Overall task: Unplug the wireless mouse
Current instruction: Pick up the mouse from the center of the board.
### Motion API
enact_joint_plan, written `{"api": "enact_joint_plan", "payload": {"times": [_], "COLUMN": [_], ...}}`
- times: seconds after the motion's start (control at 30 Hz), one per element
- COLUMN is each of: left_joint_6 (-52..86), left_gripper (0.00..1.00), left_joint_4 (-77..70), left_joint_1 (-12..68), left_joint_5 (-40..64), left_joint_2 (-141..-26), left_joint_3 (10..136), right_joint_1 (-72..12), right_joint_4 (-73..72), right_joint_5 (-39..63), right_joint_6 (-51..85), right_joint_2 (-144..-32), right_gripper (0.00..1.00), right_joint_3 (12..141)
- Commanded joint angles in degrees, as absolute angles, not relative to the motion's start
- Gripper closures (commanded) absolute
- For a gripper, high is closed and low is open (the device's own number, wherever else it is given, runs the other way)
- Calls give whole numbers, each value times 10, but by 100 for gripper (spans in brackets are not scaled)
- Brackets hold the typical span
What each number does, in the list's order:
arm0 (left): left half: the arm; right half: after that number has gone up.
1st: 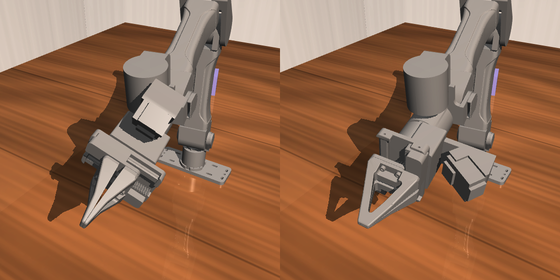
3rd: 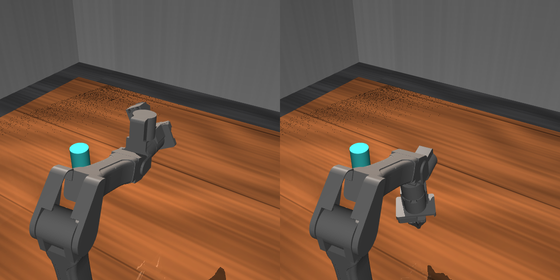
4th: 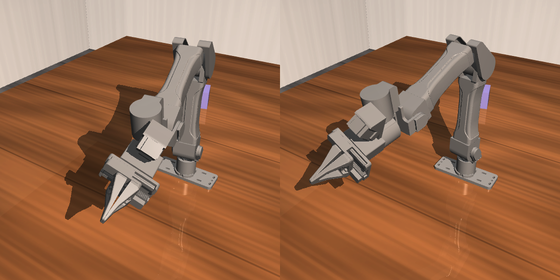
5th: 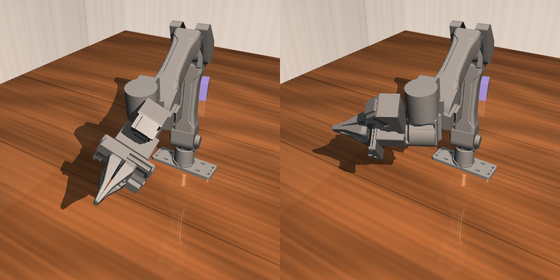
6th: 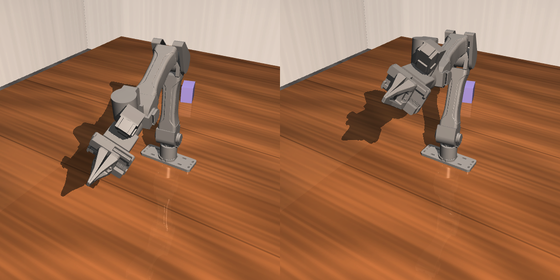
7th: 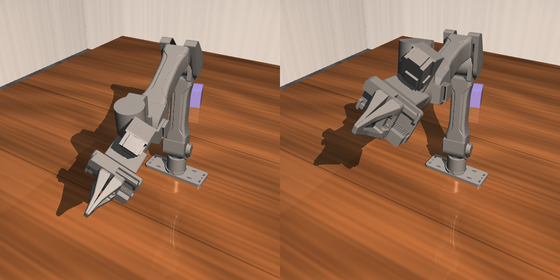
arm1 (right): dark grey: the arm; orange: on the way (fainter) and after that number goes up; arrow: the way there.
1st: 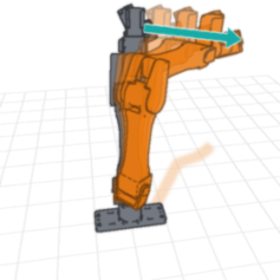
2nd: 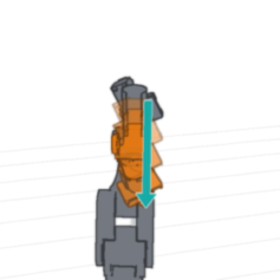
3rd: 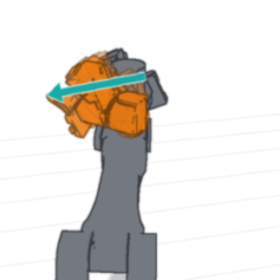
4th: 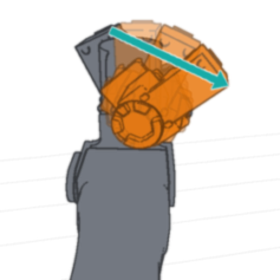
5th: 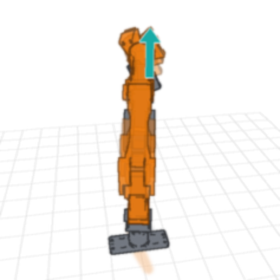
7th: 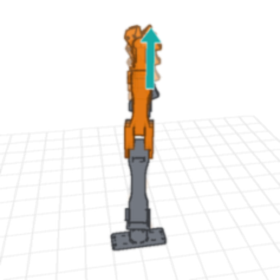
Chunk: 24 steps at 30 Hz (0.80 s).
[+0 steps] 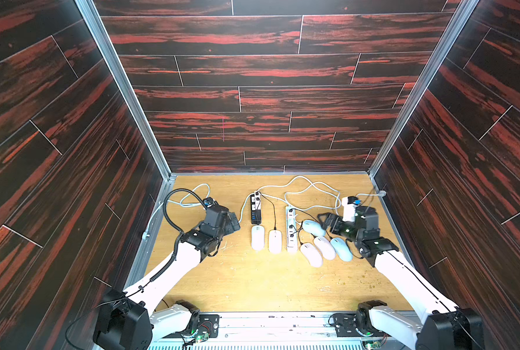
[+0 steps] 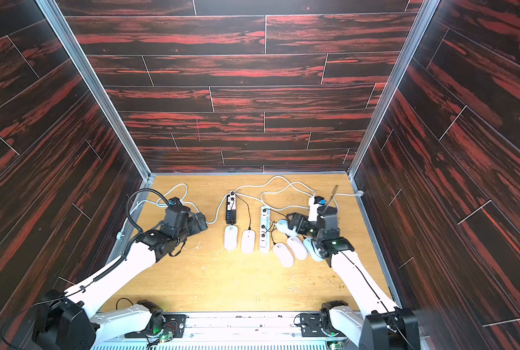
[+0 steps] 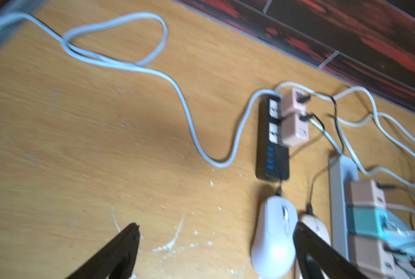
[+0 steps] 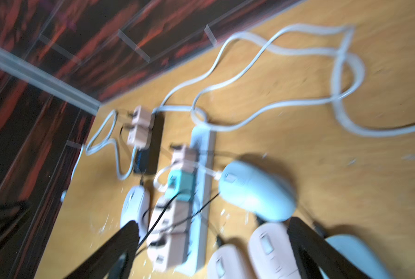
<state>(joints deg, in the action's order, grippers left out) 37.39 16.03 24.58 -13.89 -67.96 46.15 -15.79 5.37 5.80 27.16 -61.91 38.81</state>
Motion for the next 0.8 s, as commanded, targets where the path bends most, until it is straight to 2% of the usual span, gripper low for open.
{"api": "enact_joint_plan", "payload": {"times": [0.0,0.17,0.37,0.57,0.77], "left_joint_6": [397,411,437,452,456], "left_gripper": [0,0,0,0,0], "left_joint_4": [146,112,102,98,97], "left_joint_1": [250,250,250,241,214], "left_joint_5": [-111,-86,-119,-137,-130], "left_joint_2": [-661,-660,-656,-619,-593], "left_joint_3": [433,415,404,378,348], "right_joint_1": [-231,-365,-477,-506,-507], "right_joint_4": [112,159,175,175,166], "right_joint_5": [-11,-112,-175,-179,-164], "right_joint_6": [283,305,347,393,413], "right_joint_2": [-605,-638,-730,-839,-911], "right_gripper": [2,7,15,28,35], "right_joint_3": [389,431,518,602,656]}}
